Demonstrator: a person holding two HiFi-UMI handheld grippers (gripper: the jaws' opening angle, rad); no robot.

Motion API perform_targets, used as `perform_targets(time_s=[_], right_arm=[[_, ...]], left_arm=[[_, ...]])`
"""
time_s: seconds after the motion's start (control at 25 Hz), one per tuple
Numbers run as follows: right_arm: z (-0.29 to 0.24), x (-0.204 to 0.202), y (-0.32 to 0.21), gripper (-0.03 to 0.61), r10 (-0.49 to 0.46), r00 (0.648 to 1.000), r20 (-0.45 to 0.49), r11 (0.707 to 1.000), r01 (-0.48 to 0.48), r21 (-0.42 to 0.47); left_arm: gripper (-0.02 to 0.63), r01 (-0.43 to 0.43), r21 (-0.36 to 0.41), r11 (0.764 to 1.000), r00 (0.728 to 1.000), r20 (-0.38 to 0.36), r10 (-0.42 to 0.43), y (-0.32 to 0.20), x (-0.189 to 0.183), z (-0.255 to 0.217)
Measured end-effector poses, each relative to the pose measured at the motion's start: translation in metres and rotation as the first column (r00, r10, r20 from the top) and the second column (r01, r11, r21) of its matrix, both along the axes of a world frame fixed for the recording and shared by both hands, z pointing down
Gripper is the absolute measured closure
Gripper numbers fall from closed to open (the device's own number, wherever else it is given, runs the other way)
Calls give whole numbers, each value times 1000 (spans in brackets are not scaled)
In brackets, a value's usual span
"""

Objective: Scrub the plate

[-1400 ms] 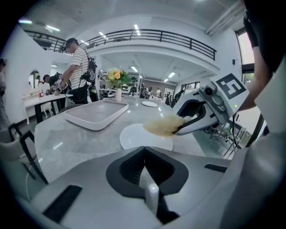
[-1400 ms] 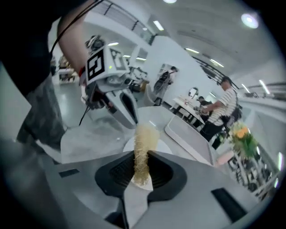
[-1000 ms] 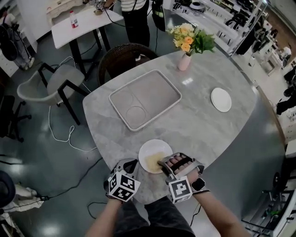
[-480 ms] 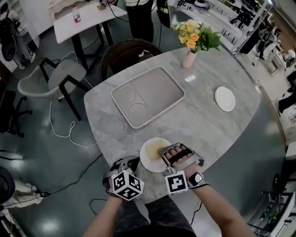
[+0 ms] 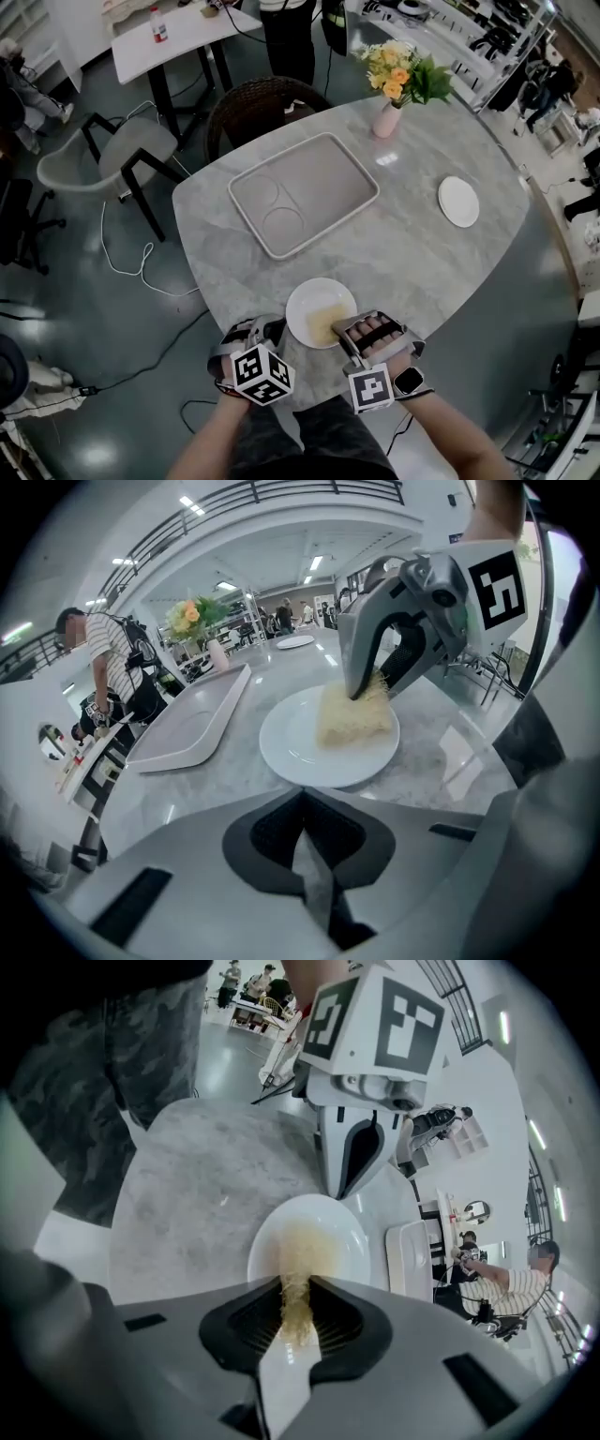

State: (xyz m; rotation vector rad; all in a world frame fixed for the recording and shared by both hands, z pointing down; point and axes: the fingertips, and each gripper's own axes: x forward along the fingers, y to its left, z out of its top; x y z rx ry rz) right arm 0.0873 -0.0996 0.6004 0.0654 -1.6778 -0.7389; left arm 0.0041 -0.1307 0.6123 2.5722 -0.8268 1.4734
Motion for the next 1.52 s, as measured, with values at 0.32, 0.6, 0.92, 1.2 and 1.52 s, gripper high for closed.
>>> perform_targets(time_s=[0.32,0.6,0.92,1.2,1.52], right_arm=[[-2,-26,-8,503,-15,999,45,999,16,-30],[4,-41,-31,503,-89,995,33,996,88,14],[-4,-16,-72,503,5,1000,-4,995,-4,104],[-2,12,-60,503,53,998,-30,994,-50,102],[-3,37,-13,503,30,997,-64,998,-27,48]], left_arm=[[603,-4,-13,1000,1000,-3,4,1,0,0],[603,4,-25,1000,1000,-11,-4,1,0,1],[603,-3,-27,1000,1000,-8,3,2,0,0],[603,-15,-28,999,1000,-7,15,4,0,0],[603,-32,-27,999,999,-9,31,5,3,0]])
